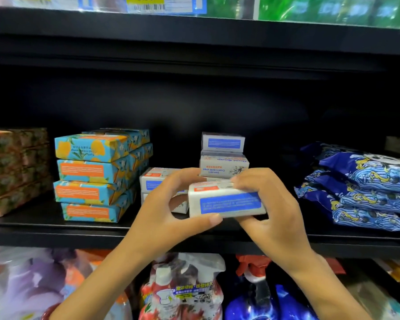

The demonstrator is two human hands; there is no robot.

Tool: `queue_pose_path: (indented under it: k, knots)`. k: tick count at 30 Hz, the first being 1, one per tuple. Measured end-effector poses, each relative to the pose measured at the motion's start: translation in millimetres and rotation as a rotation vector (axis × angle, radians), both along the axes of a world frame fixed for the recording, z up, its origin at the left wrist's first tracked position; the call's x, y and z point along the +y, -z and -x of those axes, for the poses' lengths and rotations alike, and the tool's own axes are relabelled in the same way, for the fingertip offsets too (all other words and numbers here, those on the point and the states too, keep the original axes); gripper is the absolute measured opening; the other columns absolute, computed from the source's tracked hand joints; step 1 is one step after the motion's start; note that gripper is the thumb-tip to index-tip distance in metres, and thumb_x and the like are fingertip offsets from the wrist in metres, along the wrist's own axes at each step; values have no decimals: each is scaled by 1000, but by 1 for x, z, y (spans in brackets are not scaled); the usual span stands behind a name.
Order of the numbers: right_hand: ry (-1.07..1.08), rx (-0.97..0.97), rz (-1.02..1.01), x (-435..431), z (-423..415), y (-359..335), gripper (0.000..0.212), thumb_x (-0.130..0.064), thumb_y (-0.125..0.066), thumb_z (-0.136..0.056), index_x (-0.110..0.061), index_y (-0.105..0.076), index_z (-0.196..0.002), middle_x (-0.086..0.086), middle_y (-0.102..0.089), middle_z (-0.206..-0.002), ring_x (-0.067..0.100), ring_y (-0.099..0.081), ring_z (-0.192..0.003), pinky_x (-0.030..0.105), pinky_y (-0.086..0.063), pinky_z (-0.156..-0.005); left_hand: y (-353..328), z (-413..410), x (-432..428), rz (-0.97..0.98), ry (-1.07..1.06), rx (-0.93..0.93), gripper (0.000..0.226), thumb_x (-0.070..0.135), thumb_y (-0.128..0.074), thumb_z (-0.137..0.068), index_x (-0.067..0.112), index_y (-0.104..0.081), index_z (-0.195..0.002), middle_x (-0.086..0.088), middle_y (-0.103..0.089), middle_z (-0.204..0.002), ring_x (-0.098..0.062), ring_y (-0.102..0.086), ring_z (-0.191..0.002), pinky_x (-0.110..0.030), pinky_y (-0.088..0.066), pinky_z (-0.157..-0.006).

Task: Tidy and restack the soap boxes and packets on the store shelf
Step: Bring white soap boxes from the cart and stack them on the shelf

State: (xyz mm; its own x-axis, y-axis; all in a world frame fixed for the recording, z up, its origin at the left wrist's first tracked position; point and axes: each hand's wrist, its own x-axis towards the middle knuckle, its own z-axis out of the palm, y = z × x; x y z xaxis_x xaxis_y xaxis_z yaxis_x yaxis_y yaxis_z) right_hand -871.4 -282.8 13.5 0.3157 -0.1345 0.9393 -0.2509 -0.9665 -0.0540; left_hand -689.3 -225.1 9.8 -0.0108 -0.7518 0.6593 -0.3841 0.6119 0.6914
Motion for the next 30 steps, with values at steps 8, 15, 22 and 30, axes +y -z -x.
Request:
queue_pose_path:
  k: [8,15,22,30]
  knots:
    - [-27,198,-50,-4,4,0,42,-19,-73,-74,-17,-47,-106,-5,-48,-122,10,-48,-118,27,-49,-88,5,-6,-2,-49,86,130,66,30,-84,-47,17,-59,-106,8,-71,-102,-7,-68,-94,-13,-51,-72]
    - [-54,303,-339,-6,-4,-4,70,-42,-77,-65,-24,-52,-128,-12,-50,-127,1,-45,-121,17,-37,-99,17,-22,-2,90,58,59,66,23,-87,-55,19,-56,-114,5,-66,-114,-11,-62,-110,-23,-50,-89]
    - [23,63,-344,-11,-44,-12,69,-46,-76,-66,-16,-55,-125,-9,-53,-117,-3,-45,-111,4,-36,-89,44,-43,-5,193,-423,-115,30,30,-72,-77,22,-62,-103,15,-65,-100,-5,-62,-98,-21,-50,-81]
    - [416,206,-232,-20,-114,-31,70,-56,-66,-75,-19,-47,-132,-3,-48,-127,16,-44,-115,28,-36,-75,52,-55,-7,95,-552,-544,36,48,-48,-84,21,-70,-78,12,-66,-75,-7,-61,-74,-23,-44,-64]
